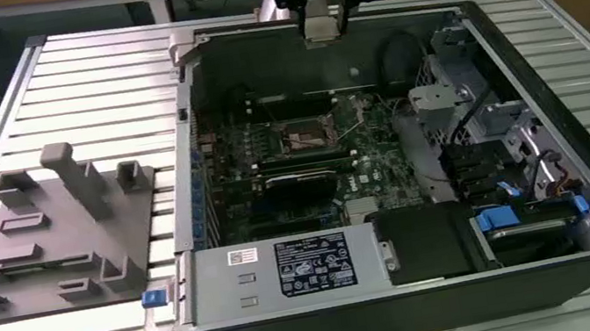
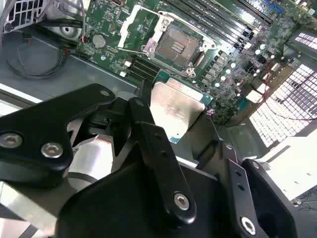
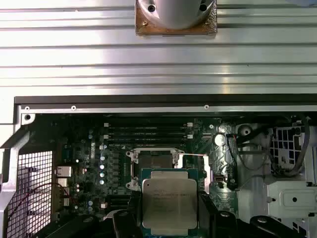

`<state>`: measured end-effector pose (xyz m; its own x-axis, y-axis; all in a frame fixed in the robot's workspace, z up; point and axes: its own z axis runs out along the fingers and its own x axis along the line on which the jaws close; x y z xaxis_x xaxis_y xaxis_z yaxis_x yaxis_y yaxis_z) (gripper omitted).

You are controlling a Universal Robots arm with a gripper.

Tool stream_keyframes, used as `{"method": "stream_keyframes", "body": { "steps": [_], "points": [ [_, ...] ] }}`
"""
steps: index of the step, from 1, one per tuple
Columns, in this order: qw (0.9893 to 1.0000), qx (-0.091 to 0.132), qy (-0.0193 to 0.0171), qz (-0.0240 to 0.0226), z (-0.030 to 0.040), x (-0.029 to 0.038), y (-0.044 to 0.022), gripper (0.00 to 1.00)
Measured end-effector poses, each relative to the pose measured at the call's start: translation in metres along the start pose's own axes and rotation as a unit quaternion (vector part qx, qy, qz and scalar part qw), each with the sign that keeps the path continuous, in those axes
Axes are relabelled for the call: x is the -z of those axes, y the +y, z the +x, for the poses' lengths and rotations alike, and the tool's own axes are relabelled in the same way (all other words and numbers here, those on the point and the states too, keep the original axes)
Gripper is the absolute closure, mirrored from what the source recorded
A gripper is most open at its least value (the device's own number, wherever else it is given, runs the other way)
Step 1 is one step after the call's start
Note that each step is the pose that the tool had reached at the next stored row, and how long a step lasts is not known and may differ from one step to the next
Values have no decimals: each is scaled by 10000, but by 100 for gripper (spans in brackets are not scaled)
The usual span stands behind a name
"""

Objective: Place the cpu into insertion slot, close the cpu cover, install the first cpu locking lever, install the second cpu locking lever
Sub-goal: 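Place the cpu into insertion slot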

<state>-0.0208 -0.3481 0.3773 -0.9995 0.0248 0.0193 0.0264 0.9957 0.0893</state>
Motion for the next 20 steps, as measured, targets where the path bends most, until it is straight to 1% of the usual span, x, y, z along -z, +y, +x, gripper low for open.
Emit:
{"method": "stream_keyframes", "body": {
  "steps": [8, 17, 20],
  "points": [
    [10000, 0, 0, 0, 0, -7, 0, 46],
    [10000, 0, 0, 0, -1, -44, -4, 46],
    [10000, 0, 0, 1, -1, -47, -4, 46]
  ]
}}
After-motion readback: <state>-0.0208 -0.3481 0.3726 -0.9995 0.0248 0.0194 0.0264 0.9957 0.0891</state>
